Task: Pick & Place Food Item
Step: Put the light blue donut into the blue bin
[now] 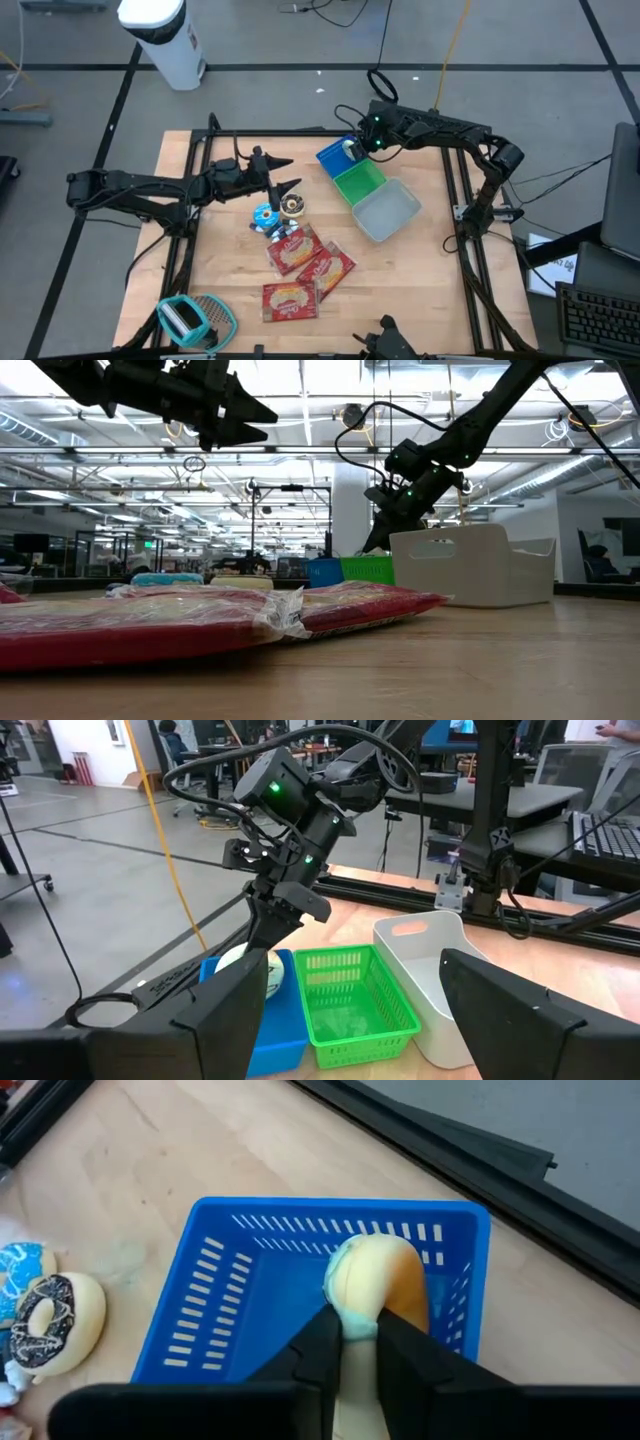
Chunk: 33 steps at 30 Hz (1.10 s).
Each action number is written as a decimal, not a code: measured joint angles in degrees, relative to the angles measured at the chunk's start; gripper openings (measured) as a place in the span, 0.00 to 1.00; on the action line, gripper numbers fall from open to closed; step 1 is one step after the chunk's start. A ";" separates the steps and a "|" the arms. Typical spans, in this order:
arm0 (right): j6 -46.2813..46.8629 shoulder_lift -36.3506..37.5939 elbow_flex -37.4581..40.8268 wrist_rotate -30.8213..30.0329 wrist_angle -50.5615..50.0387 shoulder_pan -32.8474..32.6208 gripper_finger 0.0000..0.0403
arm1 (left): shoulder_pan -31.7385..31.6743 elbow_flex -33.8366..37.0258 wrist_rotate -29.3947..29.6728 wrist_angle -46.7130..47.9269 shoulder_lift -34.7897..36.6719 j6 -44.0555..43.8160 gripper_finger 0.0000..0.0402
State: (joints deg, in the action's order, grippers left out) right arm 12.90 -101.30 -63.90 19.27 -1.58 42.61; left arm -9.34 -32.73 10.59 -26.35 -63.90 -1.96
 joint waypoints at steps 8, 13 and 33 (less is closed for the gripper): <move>2.77 0.00 0.00 0.01 -0.08 0.02 0.14 | 0.00 -0.02 0.00 -0.02 0.00 -0.02 0.74; 2.43 0.00 0.00 -0.03 -0.42 0.02 0.12 | 0.00 -0.04 0.00 -0.02 0.00 -0.03 0.74; 2.89 0.00 0.00 -6.02 -1.84 0.04 0.28 | 0.02 -0.04 0.00 -0.02 0.00 -0.03 0.74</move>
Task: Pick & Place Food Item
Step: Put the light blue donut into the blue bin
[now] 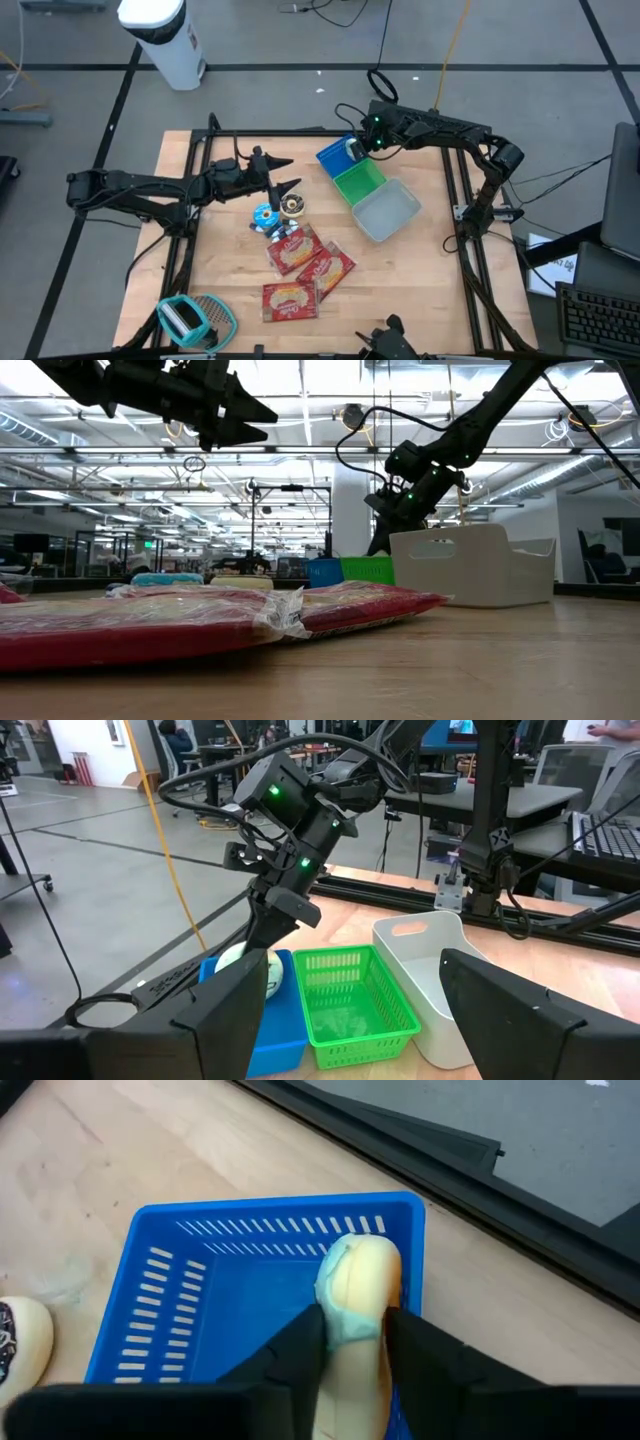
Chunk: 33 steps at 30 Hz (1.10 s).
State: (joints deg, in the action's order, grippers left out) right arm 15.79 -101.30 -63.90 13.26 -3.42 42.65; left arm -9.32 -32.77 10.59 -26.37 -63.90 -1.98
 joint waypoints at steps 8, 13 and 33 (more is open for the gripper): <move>-2.28 0.00 0.02 -0.13 -0.08 0.00 0.41 | 0.00 0.00 -0.04 0.00 0.00 -0.12 0.74; -3.22 0.00 0.04 -1.44 -0.22 0.11 0.45 | 0.00 0.00 -0.06 0.02 0.00 -0.30 0.74; -7.98 1.62 0.09 -2.95 0.73 0.13 0.47 | 0.00 0.00 -0.15 0.14 0.00 -0.50 0.74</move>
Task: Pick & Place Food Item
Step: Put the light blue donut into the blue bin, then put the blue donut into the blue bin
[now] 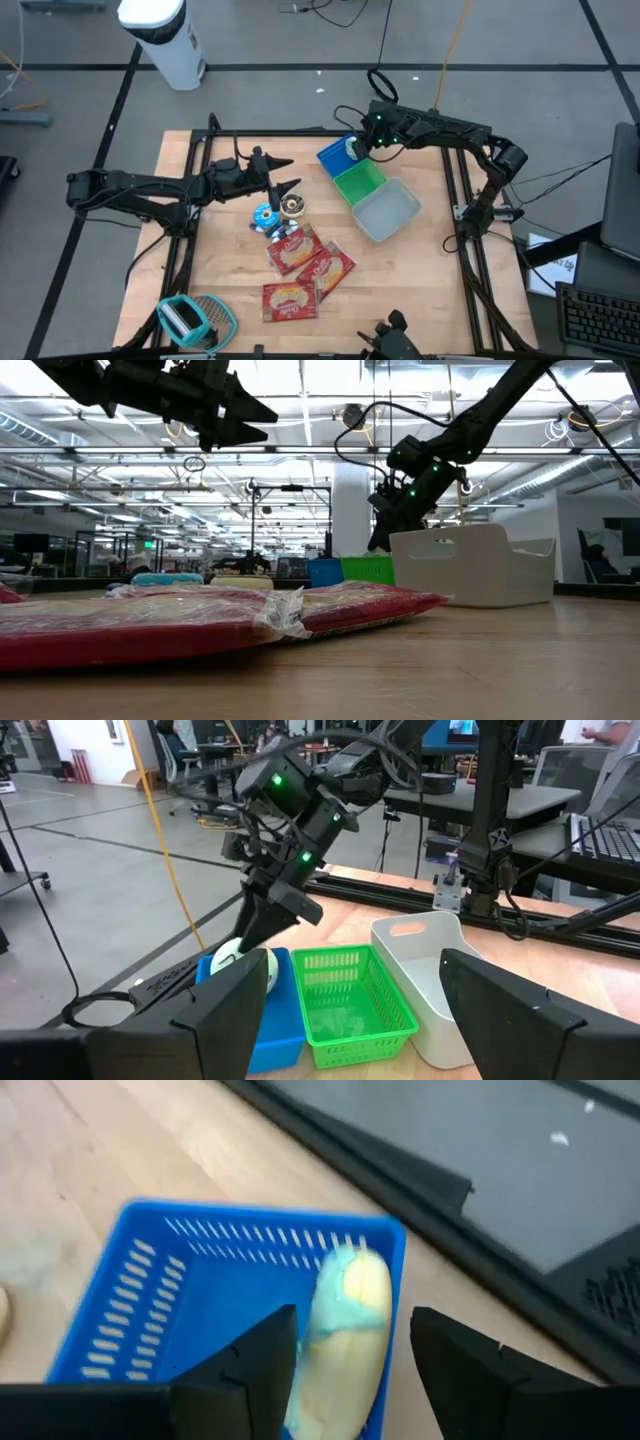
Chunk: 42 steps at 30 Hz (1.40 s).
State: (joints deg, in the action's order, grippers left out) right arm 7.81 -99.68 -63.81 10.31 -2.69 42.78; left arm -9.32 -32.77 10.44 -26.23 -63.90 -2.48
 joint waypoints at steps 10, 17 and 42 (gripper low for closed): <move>-1.14 4.09 0.00 0.26 -1.03 0.00 0.47 | 0.02 0.00 -0.11 1.02 0.00 -0.59 0.74; 1.62 10.18 0.00 1.01 -5.46 -0.78 0.47 | 0.02 0.00 -0.11 2.18 0.00 -0.60 0.74; 1.99 20.57 14.89 6.29 9.83 -14.32 0.47 | 1.29 0.00 4.26 56.46 -0.93 -38.38 0.74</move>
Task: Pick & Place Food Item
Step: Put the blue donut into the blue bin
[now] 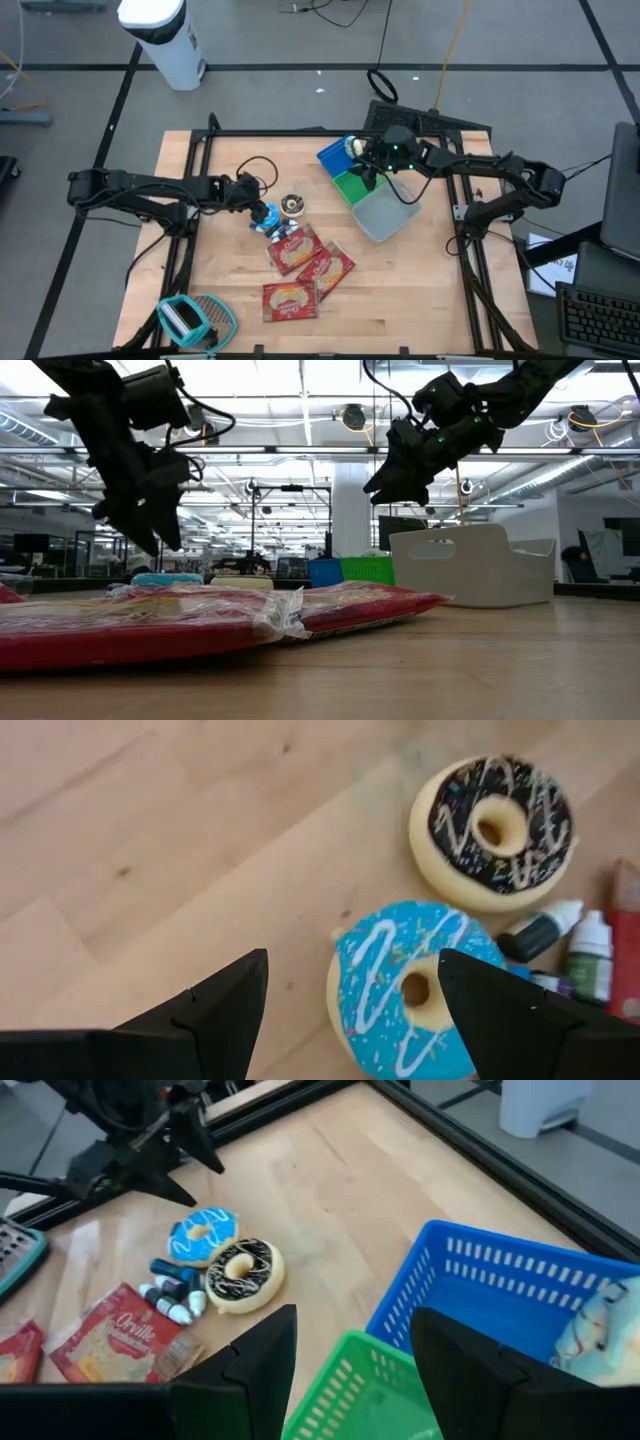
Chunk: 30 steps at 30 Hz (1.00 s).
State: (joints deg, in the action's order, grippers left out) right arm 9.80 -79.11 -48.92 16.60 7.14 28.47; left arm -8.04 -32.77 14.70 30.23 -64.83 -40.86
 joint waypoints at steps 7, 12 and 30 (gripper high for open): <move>0.00 0.00 0.65 0.02 0.41 -0.63 0.47 | 1.08 0.00 -0.09 -0.16 -4.71 -1.72 0.74; 0.00 -0.02 0.65 0.02 0.41 -0.63 0.47 | 1.10 0.00 -3.06 -0.35 -9.28 -2.95 0.74; 0.01 -0.02 0.65 0.00 0.40 -0.61 0.47 | 1.06 0.00 -5.73 -3.70 -12.80 -1.42 0.44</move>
State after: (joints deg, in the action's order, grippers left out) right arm 9.81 -79.13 -48.27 16.60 7.54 27.86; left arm -6.98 -32.77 8.97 26.52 -77.62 -42.28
